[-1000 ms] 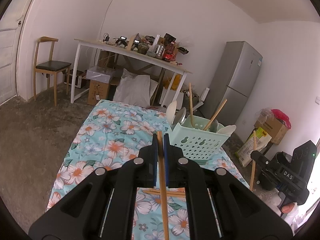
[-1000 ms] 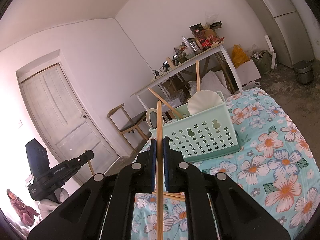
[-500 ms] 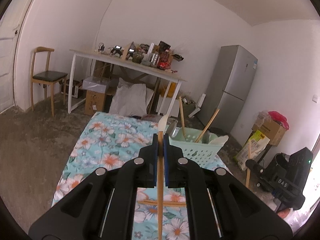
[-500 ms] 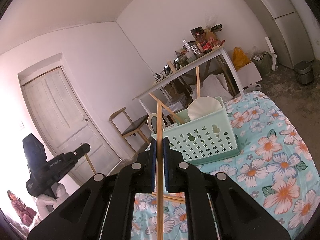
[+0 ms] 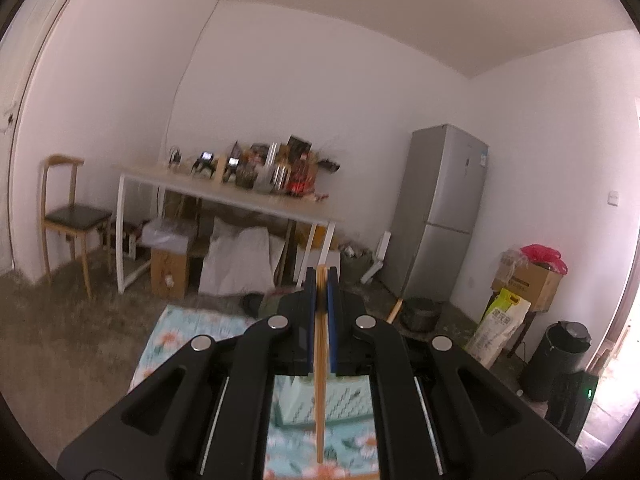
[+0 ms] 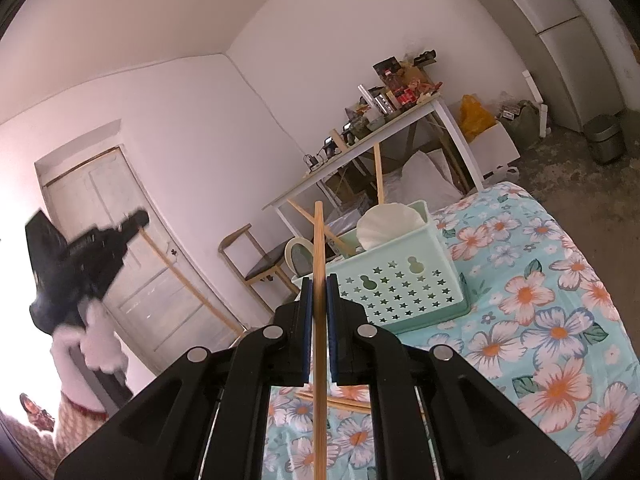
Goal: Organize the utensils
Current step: 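Lower the left gripper's chopstick into the mint holder and open the left gripper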
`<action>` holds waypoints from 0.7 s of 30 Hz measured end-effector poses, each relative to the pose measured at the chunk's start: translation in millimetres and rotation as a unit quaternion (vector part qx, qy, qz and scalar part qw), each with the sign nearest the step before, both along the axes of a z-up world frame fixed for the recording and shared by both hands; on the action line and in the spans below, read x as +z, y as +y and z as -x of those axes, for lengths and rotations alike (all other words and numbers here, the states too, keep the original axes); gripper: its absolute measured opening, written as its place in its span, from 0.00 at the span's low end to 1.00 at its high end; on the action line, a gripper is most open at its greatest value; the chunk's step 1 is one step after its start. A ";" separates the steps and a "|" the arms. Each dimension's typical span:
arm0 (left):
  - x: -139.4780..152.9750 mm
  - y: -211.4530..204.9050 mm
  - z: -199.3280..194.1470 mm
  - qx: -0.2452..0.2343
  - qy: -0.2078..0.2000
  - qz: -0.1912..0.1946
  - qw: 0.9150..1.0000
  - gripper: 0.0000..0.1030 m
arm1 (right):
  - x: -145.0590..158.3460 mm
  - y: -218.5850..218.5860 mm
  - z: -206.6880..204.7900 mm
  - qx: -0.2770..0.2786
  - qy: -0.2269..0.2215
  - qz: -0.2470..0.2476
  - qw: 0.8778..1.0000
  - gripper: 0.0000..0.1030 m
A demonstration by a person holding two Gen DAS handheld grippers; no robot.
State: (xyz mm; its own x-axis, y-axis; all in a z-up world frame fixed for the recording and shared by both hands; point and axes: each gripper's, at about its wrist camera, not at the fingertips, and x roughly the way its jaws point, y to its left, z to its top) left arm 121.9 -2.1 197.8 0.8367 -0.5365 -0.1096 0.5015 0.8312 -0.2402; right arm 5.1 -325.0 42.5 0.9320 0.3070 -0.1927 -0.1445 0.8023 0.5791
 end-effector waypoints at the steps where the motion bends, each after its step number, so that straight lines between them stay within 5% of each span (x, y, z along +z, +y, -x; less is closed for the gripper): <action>1: 5.5 -4.4 -2.0 -0.001 -0.006 0.003 1.000 0.04 | -0.2 -0.7 -0.1 0.000 0.000 -0.001 1.000 0.07; 11: 36.7 -63.2 -43.3 -0.002 -0.056 0.015 0.998 0.04 | -0.9 -11.9 -2.5 -0.001 -0.005 -0.014 1.000 0.07; 21: 17.4 -137.7 -84.5 0.013 -0.079 -0.037 0.996 0.04 | -10.2 -24.2 -12.4 0.004 0.000 -0.028 1.000 0.07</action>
State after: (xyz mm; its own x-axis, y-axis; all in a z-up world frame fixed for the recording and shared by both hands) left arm 206.4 -139.8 215.2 0.8602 -0.5097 -0.0142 0.5061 0.8568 -0.0982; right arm 17.5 -349.2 32.3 0.9297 0.3243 -0.1748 -0.1506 0.7677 0.6229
